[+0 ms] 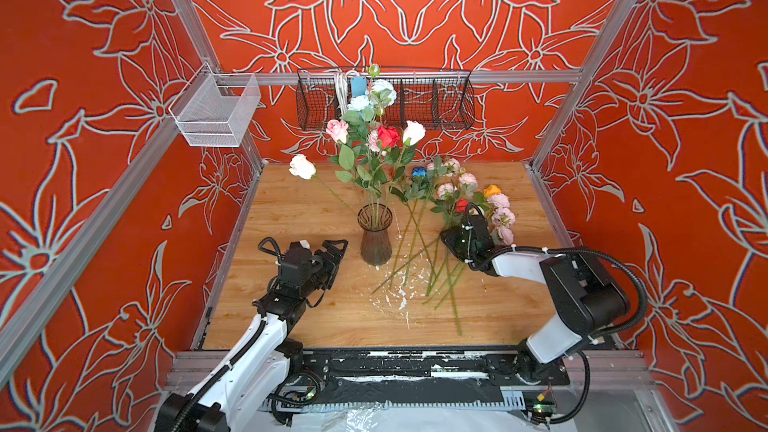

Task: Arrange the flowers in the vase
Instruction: 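Lower the right gripper into the pile and grasp a pink rose stem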

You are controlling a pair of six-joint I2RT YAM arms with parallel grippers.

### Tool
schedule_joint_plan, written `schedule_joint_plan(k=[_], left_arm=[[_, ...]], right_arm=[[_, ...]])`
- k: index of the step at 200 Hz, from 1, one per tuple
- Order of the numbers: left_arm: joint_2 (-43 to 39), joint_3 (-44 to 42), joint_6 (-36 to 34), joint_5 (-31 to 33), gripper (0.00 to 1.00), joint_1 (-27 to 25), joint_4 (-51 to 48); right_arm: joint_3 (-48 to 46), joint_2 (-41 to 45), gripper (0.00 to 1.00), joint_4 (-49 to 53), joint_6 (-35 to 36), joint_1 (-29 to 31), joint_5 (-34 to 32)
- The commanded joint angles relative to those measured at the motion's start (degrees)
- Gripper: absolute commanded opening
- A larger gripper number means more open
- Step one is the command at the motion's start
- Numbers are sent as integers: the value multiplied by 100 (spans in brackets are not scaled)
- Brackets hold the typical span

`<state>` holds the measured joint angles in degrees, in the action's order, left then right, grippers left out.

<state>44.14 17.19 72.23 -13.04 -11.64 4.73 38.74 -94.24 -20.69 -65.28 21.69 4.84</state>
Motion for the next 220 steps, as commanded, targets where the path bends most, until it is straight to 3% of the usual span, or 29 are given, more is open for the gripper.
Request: schedule_joint_plan(k=[1, 37, 76, 137, 173, 196, 220], left_arm=[[-207, -66, -3, 252, 99, -27, -103], [-318, -69, -33, 335, 99, -18, -173], [-297, -111, -33, 390, 99, -25, -118], [-204, -60, -52, 422, 99, -20, -34], [-195, -58, -42, 407, 99, -22, -25], [-204, -63, -33, 398, 98, -22, -42], [-226, -60, -24, 377, 98, -23, -80]], right_arm=[[209, -288, 37, -288, -406, -64, 227], [318, -385, 27, -183, -431, -86, 277], [189, -354, 10, -242, -447, -177, 315], [101, 67, 0, -186, -293, -253, 380], [63, 430, 0, 128, -117, -262, 279], [5, 425, 29, 241, -119, -279, 242], [-128, 201, 35, -147, -324, -380, 414]])
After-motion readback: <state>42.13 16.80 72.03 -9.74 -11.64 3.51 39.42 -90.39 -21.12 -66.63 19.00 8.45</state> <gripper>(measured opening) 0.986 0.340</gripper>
